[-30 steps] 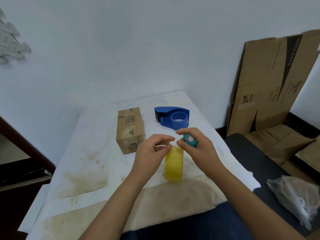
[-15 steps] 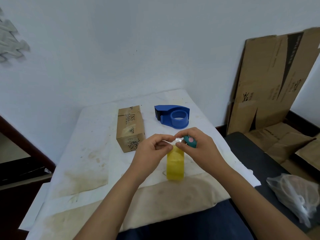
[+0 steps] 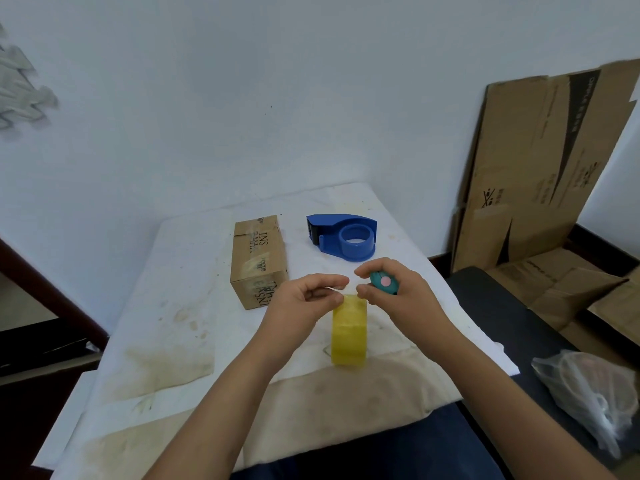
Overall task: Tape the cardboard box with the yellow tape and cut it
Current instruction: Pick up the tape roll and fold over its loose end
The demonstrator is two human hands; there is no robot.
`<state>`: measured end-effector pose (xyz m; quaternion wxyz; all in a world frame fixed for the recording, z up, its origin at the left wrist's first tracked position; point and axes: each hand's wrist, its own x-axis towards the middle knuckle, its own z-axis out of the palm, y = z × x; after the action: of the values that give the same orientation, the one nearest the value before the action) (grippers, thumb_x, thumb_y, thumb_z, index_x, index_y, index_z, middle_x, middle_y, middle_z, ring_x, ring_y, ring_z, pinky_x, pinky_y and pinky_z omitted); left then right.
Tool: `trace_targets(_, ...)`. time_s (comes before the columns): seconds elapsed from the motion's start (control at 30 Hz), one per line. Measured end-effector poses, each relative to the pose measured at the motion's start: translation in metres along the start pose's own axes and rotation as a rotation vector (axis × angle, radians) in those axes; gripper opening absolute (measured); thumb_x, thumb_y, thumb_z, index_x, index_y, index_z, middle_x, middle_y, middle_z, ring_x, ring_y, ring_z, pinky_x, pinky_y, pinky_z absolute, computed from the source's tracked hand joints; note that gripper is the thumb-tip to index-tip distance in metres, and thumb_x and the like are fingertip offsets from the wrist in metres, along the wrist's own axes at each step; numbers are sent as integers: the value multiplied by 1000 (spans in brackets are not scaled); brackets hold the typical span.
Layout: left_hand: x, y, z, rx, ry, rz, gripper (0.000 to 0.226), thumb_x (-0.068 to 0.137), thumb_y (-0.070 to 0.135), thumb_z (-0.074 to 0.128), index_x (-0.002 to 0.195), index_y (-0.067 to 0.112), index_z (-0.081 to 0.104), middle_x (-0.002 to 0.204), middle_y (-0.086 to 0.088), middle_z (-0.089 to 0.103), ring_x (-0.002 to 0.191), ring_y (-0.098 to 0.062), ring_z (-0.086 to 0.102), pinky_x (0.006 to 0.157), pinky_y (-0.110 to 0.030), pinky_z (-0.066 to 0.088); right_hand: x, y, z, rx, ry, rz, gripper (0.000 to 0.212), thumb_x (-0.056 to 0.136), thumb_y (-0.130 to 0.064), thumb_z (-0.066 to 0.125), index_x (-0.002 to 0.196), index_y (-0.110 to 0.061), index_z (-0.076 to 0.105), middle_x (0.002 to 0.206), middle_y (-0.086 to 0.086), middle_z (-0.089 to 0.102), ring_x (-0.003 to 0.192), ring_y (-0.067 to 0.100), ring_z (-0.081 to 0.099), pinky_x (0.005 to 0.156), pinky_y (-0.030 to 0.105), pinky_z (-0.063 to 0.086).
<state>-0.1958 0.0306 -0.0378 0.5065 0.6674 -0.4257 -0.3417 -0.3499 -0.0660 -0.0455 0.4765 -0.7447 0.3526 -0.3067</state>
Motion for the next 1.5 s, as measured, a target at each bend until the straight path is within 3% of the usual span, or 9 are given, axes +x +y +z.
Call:
trace_targets(0.2,0,0,-3,-7,-14,-13,25,87,9,70,105,25,76,95,13,77,88,-2,71,85,-18,55,2,0,3,98,17,93,14,85,-17,69,94,-28,67,96,-15,62,84,10,62,76,21,53)
trace_targets(0.3,-1,0,-4,9,-13,-5,24,86,10,71,104,25,76,93,13,77,86,0,70,83,-17,55,2,-2,2,85,-6,121,10,85,-18,68,89,-26,71,94,-5,66,82,14,63,80,31,54)
trace_targets(0.4,-1,-1,-5,23,-16,13,23,86,10,71,103,25,77,94,13,77,86,1,70,79,-14,54,2,-7,-1,-10,-68,95,8,85,-25,69,89,-30,74,103,-1,64,92,12,62,87,32,53)
trace_targets(0.57,0,0,-6,39,-18,8,23,86,11,71,103,25,77,93,13,77,86,1,70,75,-11,53,3,-17,-7,-137,-164,40,14,82,-17,72,95,-23,72,105,1,56,83,2,64,77,15,48)
trace_targets(0.63,0,0,-6,57,-12,12,23,87,11,71,104,24,76,93,14,76,85,3,70,73,-9,52,4,-18,-6,-156,-167,35,16,83,-14,71,96,-22,72,105,1,56,84,4,63,76,14,47)
trace_targets(0.87,-2,0,-3,180,28,79,22,87,13,71,106,23,77,89,14,74,81,7,68,69,-4,49,2,-14,-5,-47,-136,128,18,81,-14,72,95,-25,75,104,0,65,94,13,65,92,39,54)
trace_targets(1.03,-2,1,-3,253,48,106,22,87,15,72,105,26,77,90,15,72,81,8,67,70,-4,49,1,-14,-4,-73,-119,102,20,83,-14,72,99,-26,70,109,2,62,89,10,66,86,25,54)
trace_targets(1.3,0,6,-2,370,52,130,17,86,15,72,100,22,79,95,24,65,78,22,60,68,3,43,4,-17,-3,-219,-130,61,10,84,-18,71,94,-20,73,108,0,57,82,2,62,74,11,44)
trace_targets(1.5,-1,10,1,361,71,66,12,87,18,71,90,26,78,96,14,72,83,3,66,68,-4,48,3,-19,-1,-256,-122,64,6,85,-20,69,90,-21,73,103,2,56,94,13,55,74,13,41)
